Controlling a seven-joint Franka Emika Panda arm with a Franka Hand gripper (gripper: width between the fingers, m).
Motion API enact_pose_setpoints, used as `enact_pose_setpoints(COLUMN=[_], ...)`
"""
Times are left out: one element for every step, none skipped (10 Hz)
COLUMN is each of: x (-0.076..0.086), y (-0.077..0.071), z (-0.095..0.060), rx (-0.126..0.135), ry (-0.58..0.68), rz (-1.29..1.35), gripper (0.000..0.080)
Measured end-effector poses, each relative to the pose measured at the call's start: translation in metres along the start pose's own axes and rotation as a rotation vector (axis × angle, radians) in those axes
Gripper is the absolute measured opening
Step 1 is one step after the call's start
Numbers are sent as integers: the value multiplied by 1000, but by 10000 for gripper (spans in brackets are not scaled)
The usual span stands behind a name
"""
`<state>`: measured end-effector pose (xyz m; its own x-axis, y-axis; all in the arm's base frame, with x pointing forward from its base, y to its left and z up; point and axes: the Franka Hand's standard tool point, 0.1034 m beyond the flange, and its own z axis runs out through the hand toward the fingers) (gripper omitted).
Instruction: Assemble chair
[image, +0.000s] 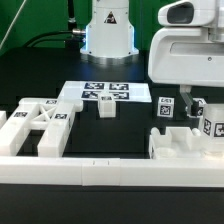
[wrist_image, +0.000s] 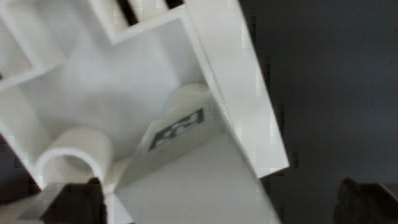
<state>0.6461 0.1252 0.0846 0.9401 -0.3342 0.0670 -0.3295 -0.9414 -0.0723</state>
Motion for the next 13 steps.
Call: enact_pose_setpoints(x=[0,0,1,1,2,2,2,2,2,3,3,4,5], y=[0,1,1,2,3,3,3,3,3,4,5,7,8], z=[0,0,0,0,0,0,0,0,0,0,0,0,1], rx=[-6,-9,-15,-15,-15,-15,-15,-15,-14,-8,5,17,29], ry=[2,3,6,8,8,8,8,8,8,6,0,-5,-6], rz=[-94,-195,-278,-333,-355,-346,-346,-335,-317,-203,-89,43,164], gripper=[648,648,648,648,517,379,285,285,285,285,285,285,285])
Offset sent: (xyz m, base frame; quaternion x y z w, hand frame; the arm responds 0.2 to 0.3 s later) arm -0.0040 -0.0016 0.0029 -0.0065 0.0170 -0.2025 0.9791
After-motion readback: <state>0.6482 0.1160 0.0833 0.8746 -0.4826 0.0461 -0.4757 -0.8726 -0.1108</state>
